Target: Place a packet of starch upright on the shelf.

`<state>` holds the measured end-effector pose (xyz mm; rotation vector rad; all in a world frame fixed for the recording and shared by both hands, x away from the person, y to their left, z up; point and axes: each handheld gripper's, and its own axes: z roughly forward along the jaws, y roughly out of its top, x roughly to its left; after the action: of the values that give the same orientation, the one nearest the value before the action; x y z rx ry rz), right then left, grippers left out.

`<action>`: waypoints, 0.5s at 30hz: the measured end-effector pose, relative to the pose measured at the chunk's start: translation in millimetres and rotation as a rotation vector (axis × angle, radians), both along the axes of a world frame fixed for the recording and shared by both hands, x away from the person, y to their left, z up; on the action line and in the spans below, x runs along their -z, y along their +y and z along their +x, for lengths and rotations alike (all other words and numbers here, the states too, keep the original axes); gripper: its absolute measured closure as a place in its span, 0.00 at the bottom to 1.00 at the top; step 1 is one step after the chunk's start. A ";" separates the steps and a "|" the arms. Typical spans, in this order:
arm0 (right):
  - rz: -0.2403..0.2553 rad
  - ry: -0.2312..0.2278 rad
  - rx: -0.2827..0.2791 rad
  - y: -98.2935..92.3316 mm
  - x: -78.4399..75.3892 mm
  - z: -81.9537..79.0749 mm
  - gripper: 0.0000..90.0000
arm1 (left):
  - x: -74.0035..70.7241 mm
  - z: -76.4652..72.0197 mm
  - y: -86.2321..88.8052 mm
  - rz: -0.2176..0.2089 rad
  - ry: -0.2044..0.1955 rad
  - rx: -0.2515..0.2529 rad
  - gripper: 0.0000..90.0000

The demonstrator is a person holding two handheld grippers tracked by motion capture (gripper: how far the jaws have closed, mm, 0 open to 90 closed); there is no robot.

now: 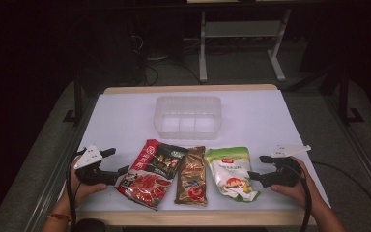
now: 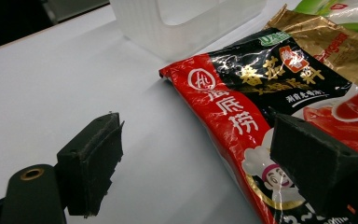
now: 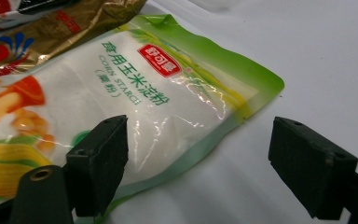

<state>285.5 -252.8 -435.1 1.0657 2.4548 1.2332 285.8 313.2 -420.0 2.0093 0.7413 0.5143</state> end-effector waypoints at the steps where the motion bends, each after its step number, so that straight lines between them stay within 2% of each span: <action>1: 0.000 0.000 0.000 0.0 0.0 0.0 0.21 | 0.0 0.0 0.0 0.000 0.000 0.000 0.18; 3: 0.017 0.005 -0.002 2.2 -1.9 -1.4 0.21 | 1.1 -0.2 -3.4 0.009 -0.010 0.003 0.18; 5: 0.018 0.003 -0.003 3.3 -2.5 -1.9 0.22 | 1.6 -0.2 -3.9 0.005 -0.005 0.009 0.18; 6: 0.021 0.004 -0.001 5.1 -3.7 -2.2 0.23 | 2.7 -1.3 -5.3 0.020 0.000 0.010 0.18; 8: 0.023 0.004 -0.002 6.0 -4.5 -1.8 0.22 | 3.3 -2.6 -6.4 0.025 0.000 0.011 0.18; 10: 0.044 0.016 -0.014 8.5 -6.4 -1.1 0.21 | 3.3 -4.6 -8.7 0.034 -0.002 0.010 0.18; 11: 0.043 0.017 -0.026 13.3 -9.6 -2.3 0.21 | 3.7 -6.1 -11.2 0.047 -0.010 -0.005 0.18; 15: 0.033 0.023 -0.038 20.4 -11.7 -3.3 0.22 | 5.1 -7.1 -13.1 0.066 0.002 0.000 0.18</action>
<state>282.2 -232.3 -423.4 1.0523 2.4915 1.2835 278.7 300.1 -425.1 2.0706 0.7341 0.5435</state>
